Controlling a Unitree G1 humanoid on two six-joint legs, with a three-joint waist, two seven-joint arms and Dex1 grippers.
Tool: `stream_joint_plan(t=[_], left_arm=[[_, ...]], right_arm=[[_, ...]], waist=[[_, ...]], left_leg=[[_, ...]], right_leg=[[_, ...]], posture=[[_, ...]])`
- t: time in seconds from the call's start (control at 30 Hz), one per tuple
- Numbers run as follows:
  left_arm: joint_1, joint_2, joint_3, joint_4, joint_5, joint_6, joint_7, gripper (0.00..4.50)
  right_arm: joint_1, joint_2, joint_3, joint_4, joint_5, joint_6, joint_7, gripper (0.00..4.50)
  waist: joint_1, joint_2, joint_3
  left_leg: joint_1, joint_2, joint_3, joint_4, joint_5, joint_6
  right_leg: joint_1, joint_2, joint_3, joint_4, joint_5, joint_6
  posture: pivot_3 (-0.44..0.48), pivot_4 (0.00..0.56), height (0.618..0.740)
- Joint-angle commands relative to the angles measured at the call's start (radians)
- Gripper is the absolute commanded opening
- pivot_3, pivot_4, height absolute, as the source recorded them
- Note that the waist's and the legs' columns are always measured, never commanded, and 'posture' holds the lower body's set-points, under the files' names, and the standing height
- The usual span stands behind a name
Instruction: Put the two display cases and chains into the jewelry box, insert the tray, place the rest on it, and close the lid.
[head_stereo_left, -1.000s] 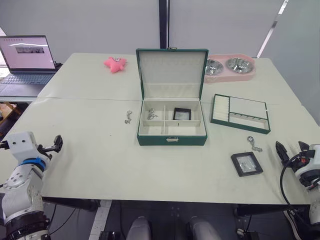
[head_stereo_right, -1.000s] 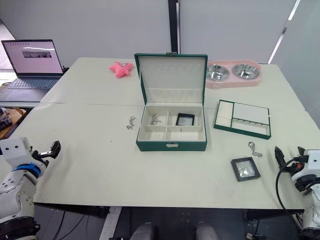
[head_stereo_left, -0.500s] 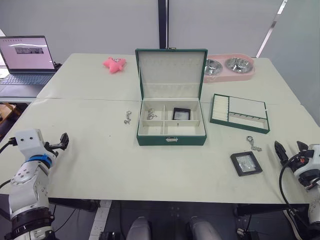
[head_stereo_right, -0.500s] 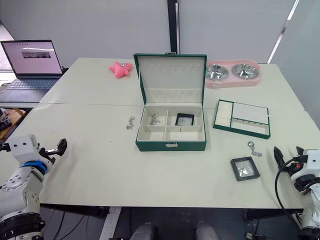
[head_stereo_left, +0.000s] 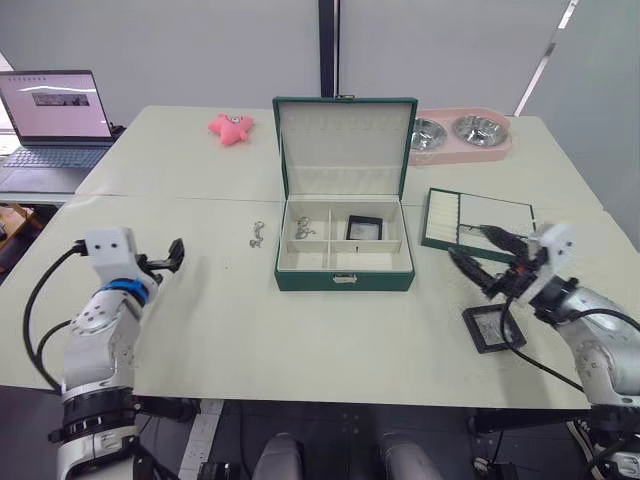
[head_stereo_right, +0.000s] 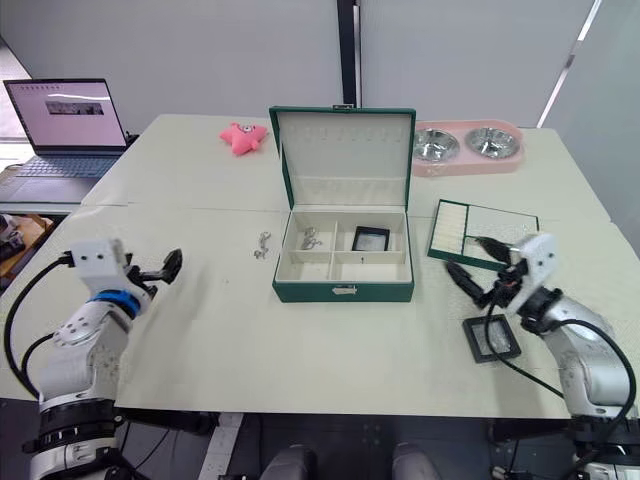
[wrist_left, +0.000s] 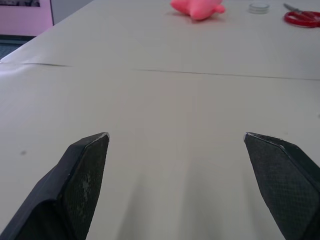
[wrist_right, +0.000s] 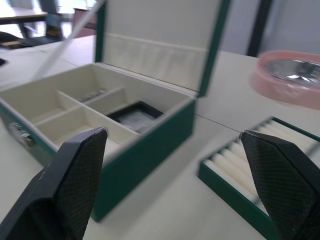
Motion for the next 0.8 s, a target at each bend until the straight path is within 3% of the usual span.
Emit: stream_joint_plan(t=[0.03,0.4,0.8], left_arm=[[-0.037,-0.017,-0.045,-0.036,-0.004,0.010,-0.020,4.47],[-0.120,-0.141,-0.153,0.008,0.041,0.004,0.015,4.47],[-0.204,-0.197,-0.182,0.153,0.110,-0.005,0.093,4.47]], right_arm=[[-0.100,0.004,0.087,-0.062,-0.001,0.063,0.019,4.50],[-0.297,0.194,0.319,0.032,-0.101,0.125,-0.011,4.50],[-0.354,0.256,0.329,0.120,-0.157,0.125,-0.013,4.50]], waist=[[0.000,0.000,0.000],[0.000,0.000,0.000],[0.000,0.000,0.000]], left_leg=[[0.000,0.000,0.000,0.000,0.000,0.000],[-0.001,0.000,-0.001,0.001,0.000,0.000],[-0.001,0.000,-0.001,0.001,0.000,0.000]], right_leg=[[0.000,0.000,0.000,0.000,0.000,0.000],[-0.001,0.000,-0.001,0.000,0.000,0.000],[-0.002,0.000,-0.001,0.001,0.000,0.000]], posture=[[0.000,0.150,0.740],[0.000,0.150,0.740],[0.000,0.150,0.740]])
